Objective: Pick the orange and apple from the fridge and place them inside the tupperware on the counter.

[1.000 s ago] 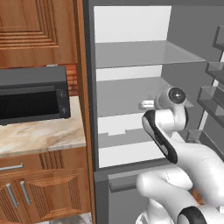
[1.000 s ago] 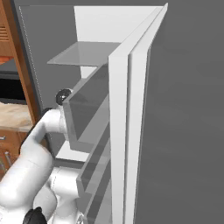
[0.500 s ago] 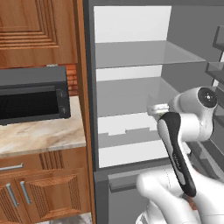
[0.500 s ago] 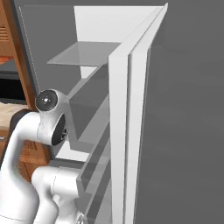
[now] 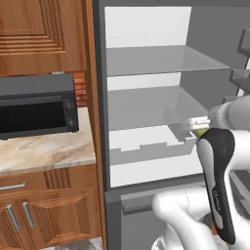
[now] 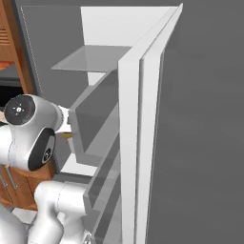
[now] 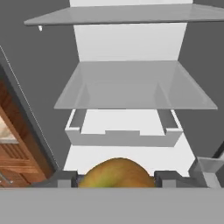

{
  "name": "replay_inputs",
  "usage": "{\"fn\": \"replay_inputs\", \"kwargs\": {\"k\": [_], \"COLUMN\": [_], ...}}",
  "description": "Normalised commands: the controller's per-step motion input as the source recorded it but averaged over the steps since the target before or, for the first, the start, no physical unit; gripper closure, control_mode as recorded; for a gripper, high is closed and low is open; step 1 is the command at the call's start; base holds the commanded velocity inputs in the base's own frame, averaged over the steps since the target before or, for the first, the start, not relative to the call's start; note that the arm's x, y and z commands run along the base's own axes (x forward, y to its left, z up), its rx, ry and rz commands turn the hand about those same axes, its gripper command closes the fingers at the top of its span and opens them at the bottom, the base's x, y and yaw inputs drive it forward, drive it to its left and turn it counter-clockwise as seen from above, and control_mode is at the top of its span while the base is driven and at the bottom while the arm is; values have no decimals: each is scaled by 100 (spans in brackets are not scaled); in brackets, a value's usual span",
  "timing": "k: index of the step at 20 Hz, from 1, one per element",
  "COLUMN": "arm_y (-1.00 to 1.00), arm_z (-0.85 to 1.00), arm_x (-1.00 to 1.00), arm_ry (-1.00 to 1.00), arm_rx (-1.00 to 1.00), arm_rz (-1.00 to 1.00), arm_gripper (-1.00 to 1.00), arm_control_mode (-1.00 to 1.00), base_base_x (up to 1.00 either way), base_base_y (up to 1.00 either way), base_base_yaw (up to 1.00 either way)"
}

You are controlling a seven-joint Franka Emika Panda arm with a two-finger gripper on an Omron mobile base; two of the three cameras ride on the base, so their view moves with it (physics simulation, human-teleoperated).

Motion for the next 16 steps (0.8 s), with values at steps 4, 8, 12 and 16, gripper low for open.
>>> {"fn": "replay_inputs", "kwargs": {"k": [4,8,12,16], "arm_y": [0,0,0,0], "arm_z": [30,0,0,0], "arm_x": [-17,0,0,0], "arm_ry": [6,0,0,0], "arm_rx": [0,0,0,0], "arm_rz": [0,0,0,0], "arm_gripper": [100,100,100,100], "arm_control_mode": [100,100,100,100], "base_base_x": [-24,-77,-100,-73], "base_base_y": [2,28,48,79], "base_base_yaw": [0,0,2,4]}}
